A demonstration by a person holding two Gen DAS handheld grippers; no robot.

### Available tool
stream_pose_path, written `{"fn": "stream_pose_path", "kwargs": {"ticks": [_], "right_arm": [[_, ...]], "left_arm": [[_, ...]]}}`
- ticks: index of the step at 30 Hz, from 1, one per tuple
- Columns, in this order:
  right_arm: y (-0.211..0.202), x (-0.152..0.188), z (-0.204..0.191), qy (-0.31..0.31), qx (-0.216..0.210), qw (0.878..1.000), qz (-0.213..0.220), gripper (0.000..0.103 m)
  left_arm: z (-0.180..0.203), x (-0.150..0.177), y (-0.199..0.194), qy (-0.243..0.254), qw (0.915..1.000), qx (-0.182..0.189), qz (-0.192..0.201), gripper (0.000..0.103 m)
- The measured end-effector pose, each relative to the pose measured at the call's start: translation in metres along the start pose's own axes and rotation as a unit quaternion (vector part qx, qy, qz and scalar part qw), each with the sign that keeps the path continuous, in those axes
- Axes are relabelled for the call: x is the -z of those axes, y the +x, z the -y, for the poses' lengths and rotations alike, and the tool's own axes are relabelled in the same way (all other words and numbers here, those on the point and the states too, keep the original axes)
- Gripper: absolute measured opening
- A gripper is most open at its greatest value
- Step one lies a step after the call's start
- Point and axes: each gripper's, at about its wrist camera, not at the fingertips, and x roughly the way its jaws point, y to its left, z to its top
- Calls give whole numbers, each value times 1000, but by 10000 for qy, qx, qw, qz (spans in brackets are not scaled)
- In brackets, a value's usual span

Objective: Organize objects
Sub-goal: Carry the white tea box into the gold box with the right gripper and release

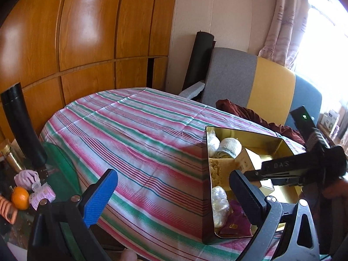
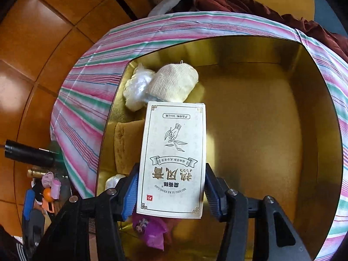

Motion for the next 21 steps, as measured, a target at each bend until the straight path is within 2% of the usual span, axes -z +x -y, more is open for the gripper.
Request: {"fn": "stream_pose_path", "kwargs": {"ticks": [6,11,16,21], "right_arm": [[-27,16,12,115,-165,9992,333,55],[-28,21,11,144,-199,9994,228,55],[-15,21,8,166,-967,9952,-66,56],[-24,25,2,-169,-674,9975,151,56]], "left_arm": [[7,2,0,87,9999,74,-81,103],[12,0,-5,178,9998,114,4,103],[16,0,-6,285,9996,1,-2,103],[22,0,-7,438,9989,-138,20,103]]}}
